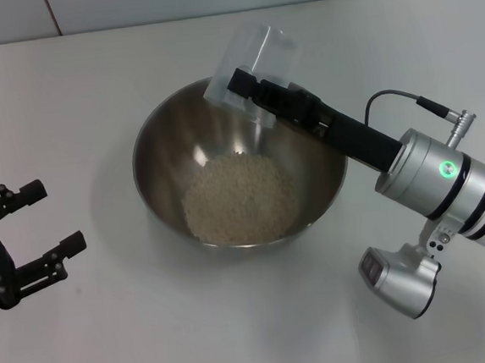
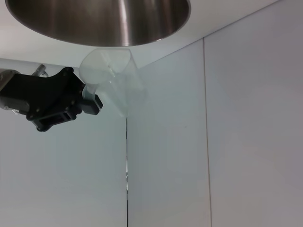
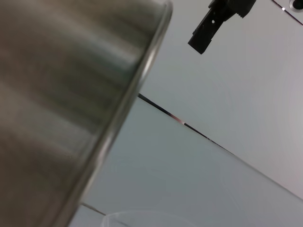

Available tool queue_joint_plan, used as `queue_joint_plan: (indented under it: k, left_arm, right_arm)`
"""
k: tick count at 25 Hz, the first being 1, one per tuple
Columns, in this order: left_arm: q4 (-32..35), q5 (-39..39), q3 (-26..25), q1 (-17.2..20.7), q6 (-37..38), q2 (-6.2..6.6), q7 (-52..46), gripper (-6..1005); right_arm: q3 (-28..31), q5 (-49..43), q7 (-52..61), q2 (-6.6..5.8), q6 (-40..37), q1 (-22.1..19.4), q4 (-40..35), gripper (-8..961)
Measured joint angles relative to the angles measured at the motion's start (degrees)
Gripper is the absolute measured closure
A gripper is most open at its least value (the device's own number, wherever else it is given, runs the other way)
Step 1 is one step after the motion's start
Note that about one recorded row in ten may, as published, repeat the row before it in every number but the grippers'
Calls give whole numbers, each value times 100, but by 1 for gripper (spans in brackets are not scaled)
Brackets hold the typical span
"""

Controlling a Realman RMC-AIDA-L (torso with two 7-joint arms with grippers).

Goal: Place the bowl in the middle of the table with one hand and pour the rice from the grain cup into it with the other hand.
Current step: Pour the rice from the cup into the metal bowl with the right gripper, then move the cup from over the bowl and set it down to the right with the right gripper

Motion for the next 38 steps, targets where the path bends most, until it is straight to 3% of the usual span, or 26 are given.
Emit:
queue_joint_plan:
  k: [6, 12, 18, 19, 20, 21, 25, 28, 32, 38]
  left_arm:
    - [3, 0, 0, 0, -6, 8, 1, 181]
    - [9, -1, 0, 0, -6, 14, 1, 181]
    - [12, -1, -6, -3, 1, 17, 1, 181]
    - [12, -1, -7, -4, 3, 18, 1, 181]
    - [12, -1, -7, -7, 4, 19, 1, 181]
    - [12, -1, -8, -9, 6, 20, 1, 181]
    - [13, -1, -9, -16, 17, 25, 1, 181]
    - [19, -6, -9, -20, 23, 30, 1, 181]
    - [22, -12, -9, -26, 30, 34, -2, 181]
    - [22, -8, -9, -41, 31, 34, -5, 181]
  right_arm:
    - [132, 10, 670, -14, -79, -48, 304, 944]
    - [657, 34, 2484, -10, -225, -241, 684, 943]
    - [1199, 50, 5021, -4, -278, -495, 850, 943]
    - [1199, 50, 5021, -4, -278, -495, 850, 943]
    - [1356, 55, 5874, -3, -256, -538, 838, 943]
    - [1356, 55, 5874, -3, -256, -538, 838, 943]
    - [1465, 62, 7927, -23, -229, -562, 652, 944]
    - [1476, 63, 8847, -27, -227, -575, 519, 944]
    - [1648, 69, 9110, -15, -279, -728, 495, 944]
    - [2374, 72, 9367, -5, -357, -1176, 682, 944]
